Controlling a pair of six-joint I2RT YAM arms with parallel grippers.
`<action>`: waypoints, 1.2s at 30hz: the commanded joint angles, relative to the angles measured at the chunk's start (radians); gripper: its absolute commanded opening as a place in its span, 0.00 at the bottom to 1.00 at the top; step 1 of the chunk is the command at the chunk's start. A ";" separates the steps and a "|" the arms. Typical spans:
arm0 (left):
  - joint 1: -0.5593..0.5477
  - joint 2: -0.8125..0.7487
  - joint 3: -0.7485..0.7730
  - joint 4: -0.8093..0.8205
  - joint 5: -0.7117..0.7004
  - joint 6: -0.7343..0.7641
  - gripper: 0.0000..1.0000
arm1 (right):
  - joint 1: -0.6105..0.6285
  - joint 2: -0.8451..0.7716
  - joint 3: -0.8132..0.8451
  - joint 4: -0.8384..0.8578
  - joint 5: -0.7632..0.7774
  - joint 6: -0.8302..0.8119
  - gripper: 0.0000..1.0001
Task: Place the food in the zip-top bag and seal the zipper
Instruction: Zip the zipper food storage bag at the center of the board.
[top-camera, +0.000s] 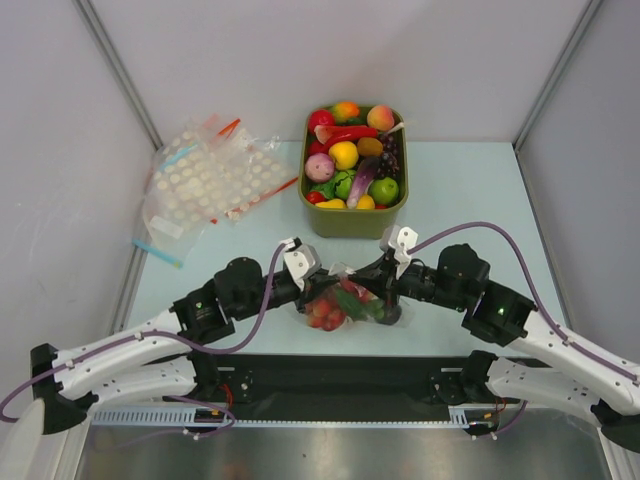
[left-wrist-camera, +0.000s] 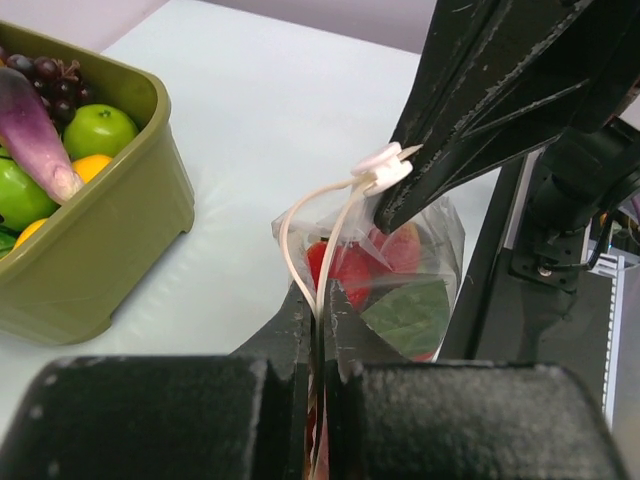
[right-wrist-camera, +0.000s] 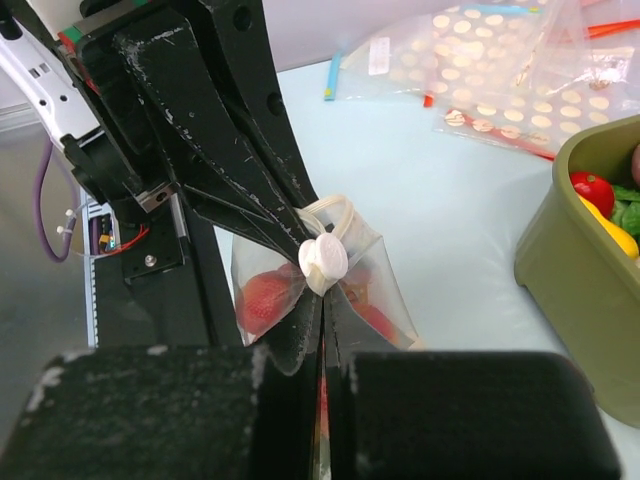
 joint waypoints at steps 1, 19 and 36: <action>-0.006 0.015 0.048 -0.018 -0.042 0.001 0.00 | 0.006 -0.030 0.009 0.067 0.009 0.011 0.03; -0.006 -0.106 -0.010 0.053 -0.054 -0.059 0.00 | 0.006 0.008 -0.004 0.060 -0.035 -0.043 0.58; -0.006 -0.125 -0.013 0.070 0.016 -0.063 0.02 | 0.006 0.034 0.006 0.064 -0.054 -0.021 0.00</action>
